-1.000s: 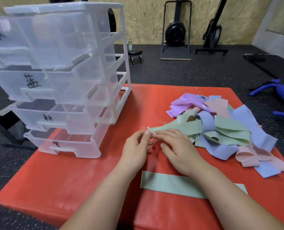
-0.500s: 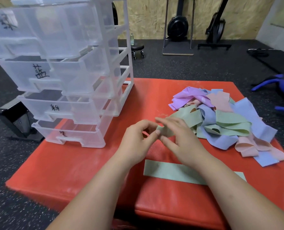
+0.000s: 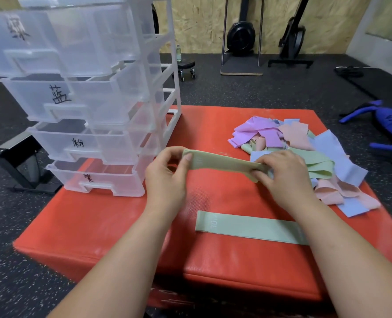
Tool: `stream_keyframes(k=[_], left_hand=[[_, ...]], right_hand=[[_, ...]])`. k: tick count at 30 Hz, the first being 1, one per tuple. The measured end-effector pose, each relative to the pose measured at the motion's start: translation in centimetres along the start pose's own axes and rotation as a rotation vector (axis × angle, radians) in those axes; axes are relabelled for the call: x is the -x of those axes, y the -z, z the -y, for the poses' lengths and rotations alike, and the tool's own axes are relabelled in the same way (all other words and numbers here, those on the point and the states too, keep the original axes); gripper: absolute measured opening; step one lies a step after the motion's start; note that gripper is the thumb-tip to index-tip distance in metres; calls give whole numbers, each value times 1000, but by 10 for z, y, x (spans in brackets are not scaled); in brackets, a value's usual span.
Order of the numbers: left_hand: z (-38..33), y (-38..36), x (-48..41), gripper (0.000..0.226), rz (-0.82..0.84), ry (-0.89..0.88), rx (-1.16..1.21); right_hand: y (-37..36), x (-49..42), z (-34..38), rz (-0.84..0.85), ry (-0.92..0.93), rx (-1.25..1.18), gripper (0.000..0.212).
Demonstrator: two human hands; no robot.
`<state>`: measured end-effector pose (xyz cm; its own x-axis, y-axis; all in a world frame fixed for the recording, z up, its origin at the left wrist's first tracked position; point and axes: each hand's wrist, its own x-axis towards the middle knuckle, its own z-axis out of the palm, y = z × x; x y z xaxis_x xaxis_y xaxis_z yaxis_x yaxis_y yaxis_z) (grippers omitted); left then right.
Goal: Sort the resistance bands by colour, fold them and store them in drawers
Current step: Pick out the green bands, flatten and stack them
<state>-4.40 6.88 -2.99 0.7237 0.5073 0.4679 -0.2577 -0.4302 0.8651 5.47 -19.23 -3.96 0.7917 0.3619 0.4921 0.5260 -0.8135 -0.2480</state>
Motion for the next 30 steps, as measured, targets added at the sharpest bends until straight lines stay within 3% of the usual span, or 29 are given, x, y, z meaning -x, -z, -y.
stream_keyframes(k=[6, 10, 13, 18, 21, 26, 30], left_hand=[[4, 11, -6, 6, -72, 94, 118], [5, 9, 0, 8, -28, 136, 96], [6, 7, 2, 8, 10, 182, 68], [13, 5, 7, 11, 123, 304, 85], [11, 4, 13, 3, 183, 330, 74], [6, 4, 25, 5, 245, 383, 14], [7, 8, 33, 15, 336, 342, -201]], right_hand=[[27, 19, -25, 50, -122, -116, 15], [49, 32, -32, 151, -290, -392, 14], [64, 43, -38, 167, -367, -527, 16], [83, 61, -46, 177, -574, -949, 34], [90, 70, -51, 167, -658, -1100, 31], [90, 87, -60, 96, -728, -1018, 28], [89, 100, -70, 156, -651, -684, 27]])
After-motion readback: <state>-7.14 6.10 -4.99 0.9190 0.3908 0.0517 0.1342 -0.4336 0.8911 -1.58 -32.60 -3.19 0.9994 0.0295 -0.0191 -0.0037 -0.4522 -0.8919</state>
